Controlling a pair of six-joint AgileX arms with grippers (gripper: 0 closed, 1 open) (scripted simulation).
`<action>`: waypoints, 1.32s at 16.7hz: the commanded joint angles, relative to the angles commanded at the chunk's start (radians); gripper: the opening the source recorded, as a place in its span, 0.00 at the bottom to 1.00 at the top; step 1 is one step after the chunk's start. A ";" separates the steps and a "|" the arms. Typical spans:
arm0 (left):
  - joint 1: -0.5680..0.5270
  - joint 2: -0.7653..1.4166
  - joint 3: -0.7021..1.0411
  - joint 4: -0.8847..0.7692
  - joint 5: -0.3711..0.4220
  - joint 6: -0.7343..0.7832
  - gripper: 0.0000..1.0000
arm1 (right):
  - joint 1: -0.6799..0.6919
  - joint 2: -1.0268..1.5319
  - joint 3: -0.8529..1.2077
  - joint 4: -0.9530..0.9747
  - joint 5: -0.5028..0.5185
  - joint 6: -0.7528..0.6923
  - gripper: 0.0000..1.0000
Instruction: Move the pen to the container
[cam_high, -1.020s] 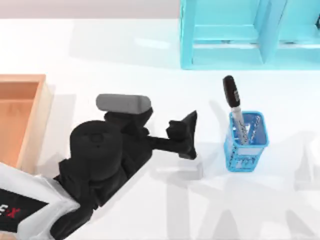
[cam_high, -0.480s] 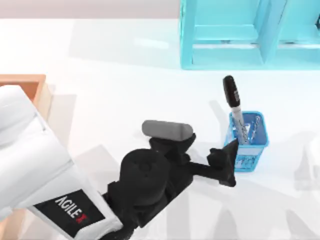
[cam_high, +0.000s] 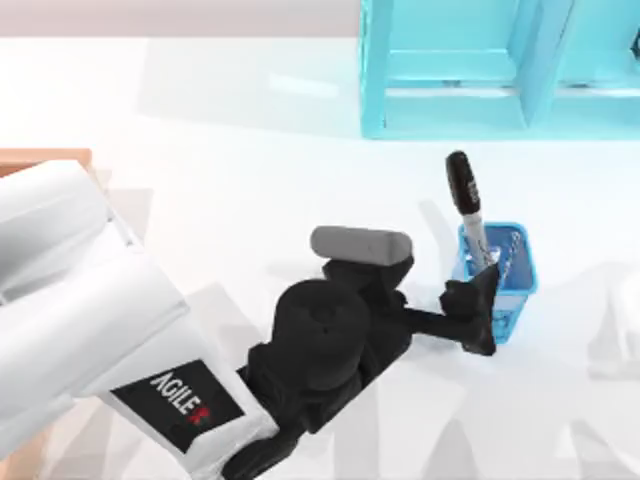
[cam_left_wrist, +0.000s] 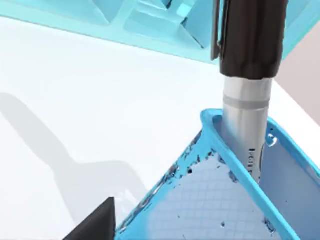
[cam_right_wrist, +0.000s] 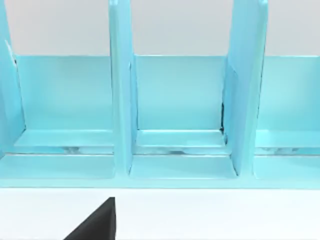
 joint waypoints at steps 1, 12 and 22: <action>0.004 0.029 0.048 -0.017 0.004 0.001 1.00 | 0.000 0.000 0.000 0.000 0.000 0.000 1.00; 0.030 0.194 0.324 -0.127 0.032 0.005 1.00 | 0.000 0.000 0.000 0.000 0.000 0.000 1.00; 0.030 0.194 0.324 -0.127 0.032 0.005 0.25 | 0.000 0.000 0.000 0.000 0.000 0.000 1.00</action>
